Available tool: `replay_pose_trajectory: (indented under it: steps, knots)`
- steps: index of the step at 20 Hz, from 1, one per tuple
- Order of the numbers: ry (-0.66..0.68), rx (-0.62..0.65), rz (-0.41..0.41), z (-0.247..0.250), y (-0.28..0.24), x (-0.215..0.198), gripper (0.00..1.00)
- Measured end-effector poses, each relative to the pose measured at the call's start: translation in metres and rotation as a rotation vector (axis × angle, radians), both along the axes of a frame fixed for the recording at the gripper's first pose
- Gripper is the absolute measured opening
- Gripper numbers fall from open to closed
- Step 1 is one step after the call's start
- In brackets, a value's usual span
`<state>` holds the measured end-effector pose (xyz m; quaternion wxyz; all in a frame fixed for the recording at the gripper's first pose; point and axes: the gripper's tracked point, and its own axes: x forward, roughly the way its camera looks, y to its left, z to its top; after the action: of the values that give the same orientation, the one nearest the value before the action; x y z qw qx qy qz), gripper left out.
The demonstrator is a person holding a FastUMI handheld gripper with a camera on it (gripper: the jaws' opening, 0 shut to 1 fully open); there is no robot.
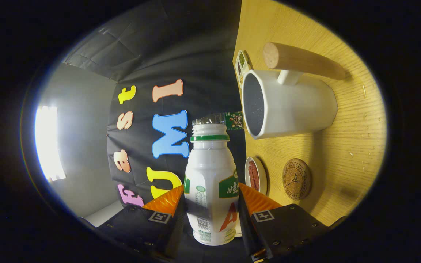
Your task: Take the bottle from table, then pour the juice into the cup, finally place the bottle on the coaster
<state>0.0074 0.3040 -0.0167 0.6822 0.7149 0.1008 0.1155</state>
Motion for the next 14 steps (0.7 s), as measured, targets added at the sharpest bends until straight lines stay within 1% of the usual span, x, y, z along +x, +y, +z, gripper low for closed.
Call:
replay_pose_trajectory:
  steps: [5, 14]
  knots:
    - [0.010, 0.048, -0.004, 0.0016, 0.0026, 0.0010, 0.67]
    - [0.008, 0.066, -0.014, 0.0071, -0.0015, 0.0004, 0.67]
